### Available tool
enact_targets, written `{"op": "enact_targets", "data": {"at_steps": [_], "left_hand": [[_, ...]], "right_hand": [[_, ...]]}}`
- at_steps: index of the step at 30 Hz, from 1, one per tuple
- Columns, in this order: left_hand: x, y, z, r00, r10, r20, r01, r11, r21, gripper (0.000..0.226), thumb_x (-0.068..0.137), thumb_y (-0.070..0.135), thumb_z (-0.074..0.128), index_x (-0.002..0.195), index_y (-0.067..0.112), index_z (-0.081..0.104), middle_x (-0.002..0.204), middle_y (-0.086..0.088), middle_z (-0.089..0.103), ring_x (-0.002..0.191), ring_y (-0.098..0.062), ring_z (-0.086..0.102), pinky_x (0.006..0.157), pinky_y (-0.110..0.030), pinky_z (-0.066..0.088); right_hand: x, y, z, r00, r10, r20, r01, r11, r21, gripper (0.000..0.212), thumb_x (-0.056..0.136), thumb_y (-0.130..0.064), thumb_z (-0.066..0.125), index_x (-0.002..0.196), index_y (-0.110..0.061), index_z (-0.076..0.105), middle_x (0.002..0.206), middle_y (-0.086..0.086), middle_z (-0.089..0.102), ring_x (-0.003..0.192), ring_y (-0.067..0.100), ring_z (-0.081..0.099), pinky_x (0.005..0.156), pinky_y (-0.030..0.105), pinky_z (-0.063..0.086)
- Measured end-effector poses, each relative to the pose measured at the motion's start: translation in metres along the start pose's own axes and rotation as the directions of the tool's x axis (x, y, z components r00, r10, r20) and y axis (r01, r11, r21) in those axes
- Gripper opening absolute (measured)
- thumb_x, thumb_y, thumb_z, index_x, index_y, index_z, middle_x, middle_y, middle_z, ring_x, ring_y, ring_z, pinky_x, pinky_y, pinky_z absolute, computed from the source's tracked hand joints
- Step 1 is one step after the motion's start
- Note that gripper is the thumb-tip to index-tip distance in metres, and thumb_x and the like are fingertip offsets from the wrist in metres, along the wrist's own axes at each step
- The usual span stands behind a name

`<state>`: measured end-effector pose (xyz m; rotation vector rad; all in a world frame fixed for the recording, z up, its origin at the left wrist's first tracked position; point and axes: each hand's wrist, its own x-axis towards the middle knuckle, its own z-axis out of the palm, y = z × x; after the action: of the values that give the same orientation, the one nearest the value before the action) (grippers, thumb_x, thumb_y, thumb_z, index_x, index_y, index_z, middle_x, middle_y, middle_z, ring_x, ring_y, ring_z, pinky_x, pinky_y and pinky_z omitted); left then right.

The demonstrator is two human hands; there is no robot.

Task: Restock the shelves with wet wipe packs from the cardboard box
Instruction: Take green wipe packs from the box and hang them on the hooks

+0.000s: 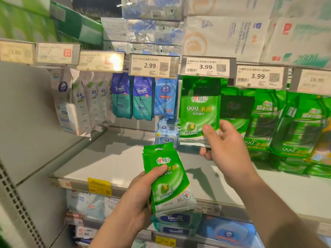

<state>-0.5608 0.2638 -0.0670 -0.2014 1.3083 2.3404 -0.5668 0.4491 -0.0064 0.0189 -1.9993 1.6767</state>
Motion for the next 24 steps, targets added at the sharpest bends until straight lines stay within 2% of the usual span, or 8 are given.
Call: {"op": "enact_targets", "data": {"at_steps": [2, 4, 8, 13, 16, 20, 24], "left_hand": [[-0.001, 0.001, -0.002, 1.0, -0.004, 0.0, 0.004, 1.0, -0.015, 0.048, 0.073, 0.02, 0.078, 0.118, 0.003, 0.072, 0.106, -0.025, 0.076, 0.09, -0.039, 0.076, 0.064, -0.046, 0.064], [-0.001, 0.002, -0.004, 1.0, -0.004, -0.007, 0.004, 1.0, -0.023, 0.047, 0.076, 0.02, 0.077, 0.119, 0.002, 0.071, 0.106, -0.026, 0.076, 0.093, -0.041, 0.075, 0.064, -0.047, 0.064], [0.0, 0.003, -0.008, 1.0, 0.006, -0.022, -0.006, 1.0, -0.025, 0.045, 0.079, 0.019, 0.076, 0.121, 0.002, 0.071, 0.108, -0.026, 0.075, 0.097, -0.042, 0.074, 0.07, -0.05, 0.064], [0.0, 0.004, -0.011, 1.0, 0.017, 0.001, -0.017, 1.0, -0.019, 0.041, 0.082, 0.018, 0.073, 0.119, 0.001, 0.071, 0.107, -0.026, 0.075, 0.081, -0.038, 0.077, 0.065, -0.047, 0.064], [0.002, 0.003, -0.014, 1.0, 0.024, -0.005, -0.024, 1.0, -0.016, 0.044, 0.08, 0.02, 0.074, 0.12, 0.001, 0.071, 0.108, -0.026, 0.075, 0.084, -0.038, 0.077, 0.07, -0.048, 0.064], [0.004, 0.003, -0.014, 0.999, 0.035, -0.011, -0.035, 0.999, -0.022, 0.045, 0.077, 0.025, 0.075, 0.117, 0.003, 0.073, 0.107, -0.026, 0.075, 0.084, -0.038, 0.077, 0.072, -0.047, 0.063], [0.005, 0.003, -0.009, 0.999, 0.04, 0.009, -0.039, 0.999, -0.035, 0.043, 0.077, 0.027, 0.074, 0.113, 0.004, 0.074, 0.106, -0.025, 0.076, 0.079, -0.037, 0.077, 0.073, -0.046, 0.062]], "right_hand": [[0.001, 0.008, 0.004, 0.999, 0.026, 0.022, -0.025, 0.999, -0.035, 0.02, 0.103, -0.037, 0.056, 0.094, -0.021, 0.048, 0.071, 0.006, 0.06, 0.056, 0.02, 0.059, 0.058, 0.039, 0.044], [0.004, 0.014, 0.009, 0.999, 0.038, 0.038, -0.035, 0.995, -0.092, 0.032, 0.105, -0.038, 0.052, 0.087, -0.013, 0.045, 0.056, 0.007, 0.063, 0.05, 0.021, 0.052, 0.053, 0.032, 0.039], [0.016, 0.016, 0.016, 1.0, 0.006, 0.025, -0.003, 0.994, -0.108, 0.034, 0.107, -0.037, 0.048, 0.084, -0.013, 0.044, 0.061, 0.017, 0.068, 0.046, 0.021, 0.049, 0.052, 0.031, 0.039], [0.029, 0.021, 0.019, 0.998, 0.057, -0.011, -0.058, 0.997, -0.055, 0.027, 0.108, -0.034, 0.048, 0.09, -0.014, 0.047, 0.055, 0.011, 0.064, 0.044, 0.019, 0.051, 0.051, 0.03, 0.04], [0.033, 0.029, 0.019, 0.994, 0.11, -0.03, -0.11, 0.994, -0.018, 0.027, 0.107, -0.037, 0.048, 0.097, -0.012, 0.051, 0.059, 0.012, 0.066, 0.045, 0.02, 0.051, 0.05, 0.031, 0.04], [0.032, 0.037, 0.018, 0.975, 0.214, -0.051, -0.209, 0.974, 0.085, 0.034, 0.107, -0.042, 0.048, 0.101, -0.011, 0.058, 0.076, 0.013, 0.072, 0.049, 0.025, 0.052, 0.044, 0.03, 0.036], [0.022, 0.043, 0.014, 0.934, 0.358, 0.005, -0.356, 0.925, 0.129, 0.04, 0.105, -0.048, 0.049, 0.106, -0.01, 0.06, 0.078, 0.015, 0.069, 0.047, 0.024, 0.05, 0.04, 0.025, 0.029]]}}
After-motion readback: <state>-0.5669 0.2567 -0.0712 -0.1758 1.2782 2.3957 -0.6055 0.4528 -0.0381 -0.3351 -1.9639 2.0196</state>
